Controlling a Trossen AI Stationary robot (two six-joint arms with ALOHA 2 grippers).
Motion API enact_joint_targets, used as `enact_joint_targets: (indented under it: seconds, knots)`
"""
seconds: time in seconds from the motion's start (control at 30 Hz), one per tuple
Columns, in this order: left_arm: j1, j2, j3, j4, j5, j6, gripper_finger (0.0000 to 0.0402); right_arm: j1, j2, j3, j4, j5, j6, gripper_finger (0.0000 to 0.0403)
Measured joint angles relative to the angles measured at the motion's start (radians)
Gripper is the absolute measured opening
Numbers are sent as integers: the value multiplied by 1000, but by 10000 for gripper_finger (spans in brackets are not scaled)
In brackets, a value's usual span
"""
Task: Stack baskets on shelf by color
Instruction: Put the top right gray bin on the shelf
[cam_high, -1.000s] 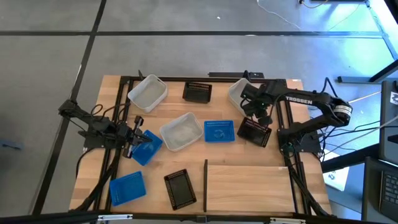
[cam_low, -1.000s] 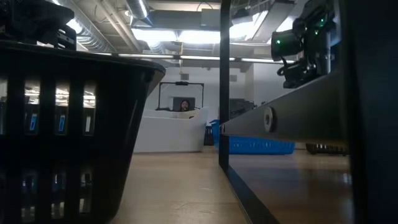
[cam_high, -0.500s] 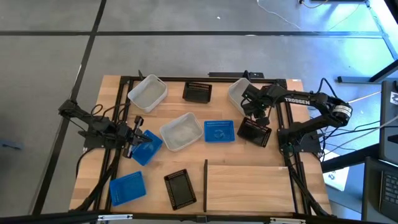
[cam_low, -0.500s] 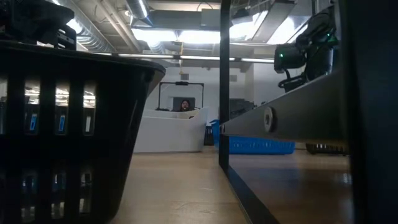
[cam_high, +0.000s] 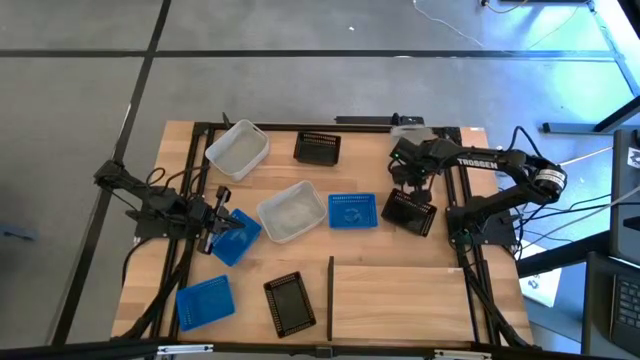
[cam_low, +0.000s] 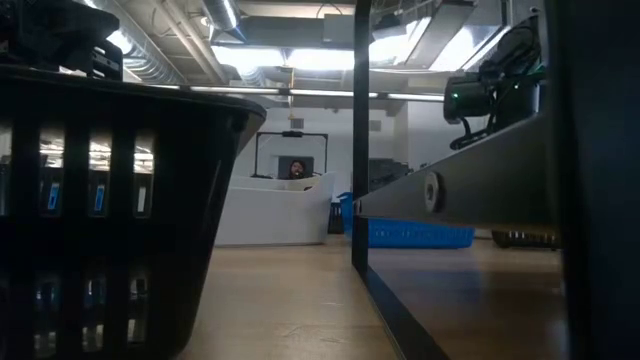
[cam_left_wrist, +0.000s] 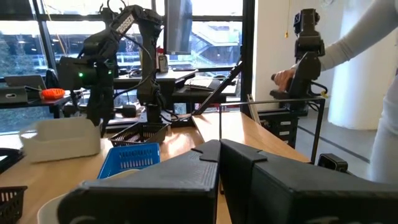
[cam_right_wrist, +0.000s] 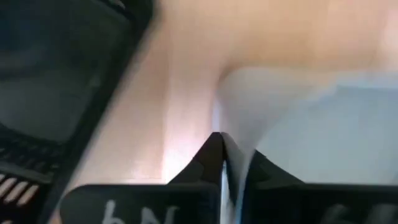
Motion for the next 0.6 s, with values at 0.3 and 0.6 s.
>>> enact_joint_targets:
  seconds: [0.3,0.6]
  knots:
    - [0,0,0,0,0,0,0,75,0,175,-195,30,79,2]
    - [0,0,0,0,0,0,0,256,0,501,-508,77,284,1]
